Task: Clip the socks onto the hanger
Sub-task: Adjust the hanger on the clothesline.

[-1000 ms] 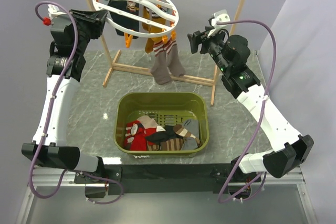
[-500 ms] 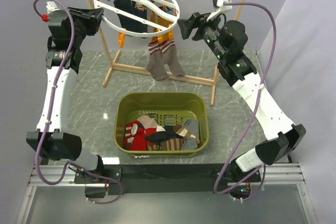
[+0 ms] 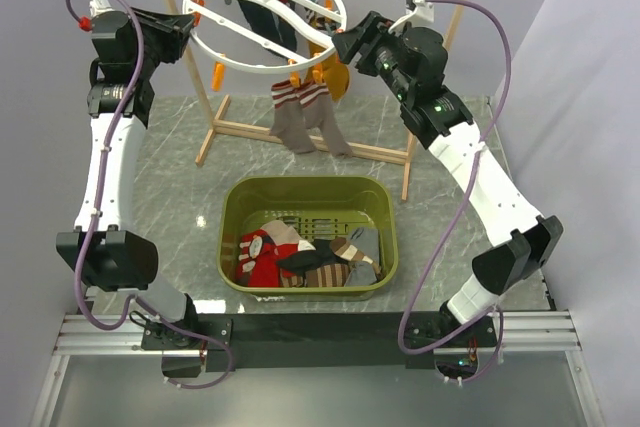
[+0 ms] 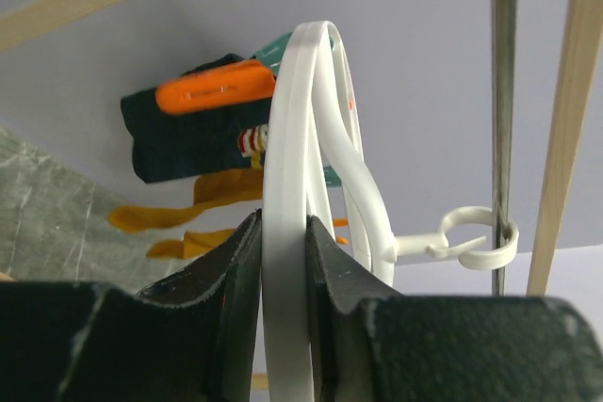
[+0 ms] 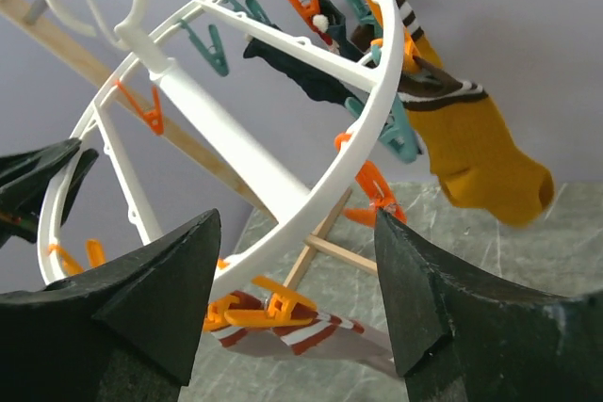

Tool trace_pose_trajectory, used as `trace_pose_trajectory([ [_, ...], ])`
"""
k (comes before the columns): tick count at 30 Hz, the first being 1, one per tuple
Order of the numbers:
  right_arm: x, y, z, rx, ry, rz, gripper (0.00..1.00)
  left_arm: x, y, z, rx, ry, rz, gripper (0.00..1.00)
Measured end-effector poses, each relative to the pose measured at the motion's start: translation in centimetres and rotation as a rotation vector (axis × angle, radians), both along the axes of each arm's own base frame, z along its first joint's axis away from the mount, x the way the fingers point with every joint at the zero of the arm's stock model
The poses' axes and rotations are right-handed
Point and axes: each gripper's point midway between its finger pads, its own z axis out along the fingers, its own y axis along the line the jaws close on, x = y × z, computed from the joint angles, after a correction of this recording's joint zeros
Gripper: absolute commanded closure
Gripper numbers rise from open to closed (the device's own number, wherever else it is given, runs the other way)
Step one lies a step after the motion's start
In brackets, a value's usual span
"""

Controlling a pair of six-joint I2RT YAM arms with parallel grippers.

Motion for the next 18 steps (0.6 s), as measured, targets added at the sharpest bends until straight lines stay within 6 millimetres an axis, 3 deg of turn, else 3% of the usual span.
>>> trace_pose_trajectory([
  [13,2.2,1.1,-0.4,0.037,0.061,-0.056,0.32,-0.1,0.0,0.3,0.022,-0.014,-0.016,0.72],
  [18,2.2,1.1,-0.4,0.046,0.066,-0.062,0.46,-0.1,-0.1,0.2,0.023,-0.013,-0.018,0.68],
])
